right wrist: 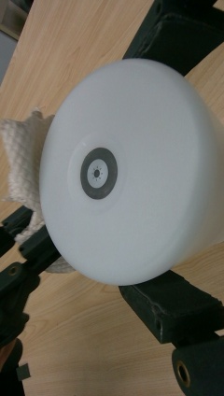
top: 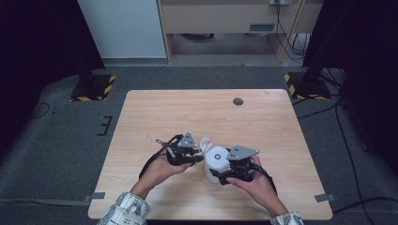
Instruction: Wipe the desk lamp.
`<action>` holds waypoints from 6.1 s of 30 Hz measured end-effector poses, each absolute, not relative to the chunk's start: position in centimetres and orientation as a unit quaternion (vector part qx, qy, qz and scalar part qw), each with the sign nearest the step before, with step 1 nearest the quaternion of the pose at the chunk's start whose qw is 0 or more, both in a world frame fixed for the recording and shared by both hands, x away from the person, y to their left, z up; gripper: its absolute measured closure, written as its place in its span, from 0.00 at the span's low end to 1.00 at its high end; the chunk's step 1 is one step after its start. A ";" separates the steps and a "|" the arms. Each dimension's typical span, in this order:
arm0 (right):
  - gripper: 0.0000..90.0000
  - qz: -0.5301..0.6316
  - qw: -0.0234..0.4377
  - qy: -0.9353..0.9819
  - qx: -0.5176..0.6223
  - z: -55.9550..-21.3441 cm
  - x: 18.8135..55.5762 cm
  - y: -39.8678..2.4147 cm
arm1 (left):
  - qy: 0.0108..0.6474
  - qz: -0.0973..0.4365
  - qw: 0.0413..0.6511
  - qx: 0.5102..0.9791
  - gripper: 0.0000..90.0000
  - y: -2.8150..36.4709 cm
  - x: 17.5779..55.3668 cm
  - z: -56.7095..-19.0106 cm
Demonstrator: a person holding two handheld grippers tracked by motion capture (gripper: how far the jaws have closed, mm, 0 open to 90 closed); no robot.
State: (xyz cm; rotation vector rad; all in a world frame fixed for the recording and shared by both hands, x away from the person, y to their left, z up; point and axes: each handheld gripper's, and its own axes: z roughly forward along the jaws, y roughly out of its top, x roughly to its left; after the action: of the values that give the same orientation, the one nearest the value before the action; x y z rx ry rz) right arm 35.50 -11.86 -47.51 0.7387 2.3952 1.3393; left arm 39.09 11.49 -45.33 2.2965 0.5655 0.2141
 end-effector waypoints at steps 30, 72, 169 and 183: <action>0.10 0.468 0.151 0.832 0.258 -47.6 35.5 -12.1 | 0.227 0.079 0.373 0.896 0.79 11.0 40.0 -47.0; 0.10 0.473 0.151 0.833 0.244 -47.7 35.1 -11.8 | 0.203 0.075 0.381 0.899 0.79 11.5 40.3 -44.2; 0.10 0.460 0.180 0.821 0.285 -47.8 36.7 -12.9 | 0.222 0.086 0.340 0.910 0.79 9.2 38.2 -48.1; 0.10 0.457 0.182 0.821 0.291 -47.8 36.9 -13.0 | 0.202 0.101 0.395 0.890 0.79 9.7 36.5 -43.9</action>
State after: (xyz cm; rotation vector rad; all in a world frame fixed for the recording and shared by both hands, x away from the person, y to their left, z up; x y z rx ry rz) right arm 36.87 -13.05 -47.75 0.8225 2.3168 1.2888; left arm 36.50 9.74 -43.95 2.2574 0.5128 0.2553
